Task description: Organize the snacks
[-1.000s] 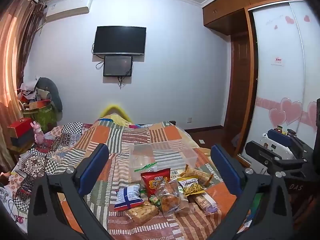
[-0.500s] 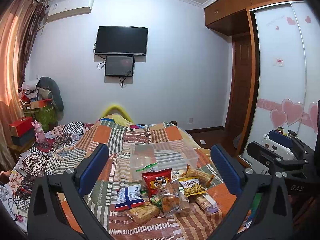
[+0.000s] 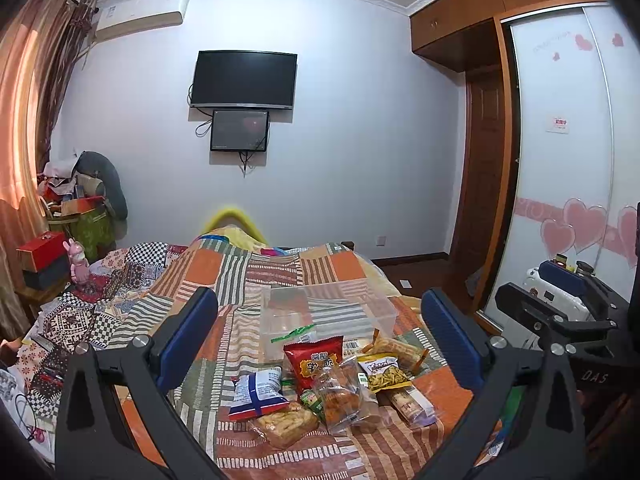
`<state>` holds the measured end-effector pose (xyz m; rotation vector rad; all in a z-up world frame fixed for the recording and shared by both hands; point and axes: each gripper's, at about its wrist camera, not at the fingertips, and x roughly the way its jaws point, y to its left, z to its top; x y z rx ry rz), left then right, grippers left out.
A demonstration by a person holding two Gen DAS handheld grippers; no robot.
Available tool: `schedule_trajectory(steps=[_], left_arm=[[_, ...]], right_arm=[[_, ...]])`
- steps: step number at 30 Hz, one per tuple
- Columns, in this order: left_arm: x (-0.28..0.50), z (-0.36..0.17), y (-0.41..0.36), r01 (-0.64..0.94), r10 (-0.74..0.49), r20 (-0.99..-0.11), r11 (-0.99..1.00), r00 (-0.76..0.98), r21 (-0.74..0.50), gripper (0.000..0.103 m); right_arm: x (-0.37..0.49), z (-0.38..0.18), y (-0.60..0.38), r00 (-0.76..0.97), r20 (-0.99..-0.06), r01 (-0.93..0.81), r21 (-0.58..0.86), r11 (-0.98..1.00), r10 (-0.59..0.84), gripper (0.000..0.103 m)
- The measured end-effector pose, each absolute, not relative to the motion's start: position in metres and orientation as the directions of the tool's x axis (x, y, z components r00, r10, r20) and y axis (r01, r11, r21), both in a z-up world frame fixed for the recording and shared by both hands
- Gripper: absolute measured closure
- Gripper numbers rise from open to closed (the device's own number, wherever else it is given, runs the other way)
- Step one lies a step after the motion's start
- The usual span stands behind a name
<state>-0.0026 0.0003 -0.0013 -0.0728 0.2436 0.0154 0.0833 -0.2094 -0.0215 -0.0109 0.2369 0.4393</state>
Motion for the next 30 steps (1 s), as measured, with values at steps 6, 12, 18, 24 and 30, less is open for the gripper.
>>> schedule_trajectory(steps=[6,12,18,24,30], left_arm=[[-0.0028,-0.0012,0.0006,-0.023,0.005,-0.243,0.997,0.97,-0.071,0.0],[-0.0001,-0.0025,-0.0004,-0.022,0.002,-0.249,0.997,0.969,-0.079,0.0],[0.0012,-0.0032,-0.0005,-0.02,-0.003,-0.25,0.996,0.968,-0.088,0.0],[0.0013,-0.0038,0.0001,-0.019,-0.004,-0.251,0.996,0.968,-0.09,0.0],[0.0042,-0.0057,0.0011,-0.017,-0.011,-0.261,0.994,0.965,-0.104,0.0]], right_arm=[[0.0845,-0.023,-0.2098,0.879,-0.229,-0.42,0.042,0.907,0.418,0.0],[0.0847,-0.0231,-0.2098,0.879,-0.229,-0.42,0.042,0.906,0.418,0.0],[0.0844,-0.0228,-0.2096,0.88,-0.228,-0.419,0.042,0.907,0.417,0.0],[0.0848,-0.023,-0.2098,0.88,-0.228,-0.419,0.041,0.907,0.417,0.0],[0.0848,-0.0235,-0.21,0.88,-0.228,-0.419,0.043,0.907,0.418,0.0]])
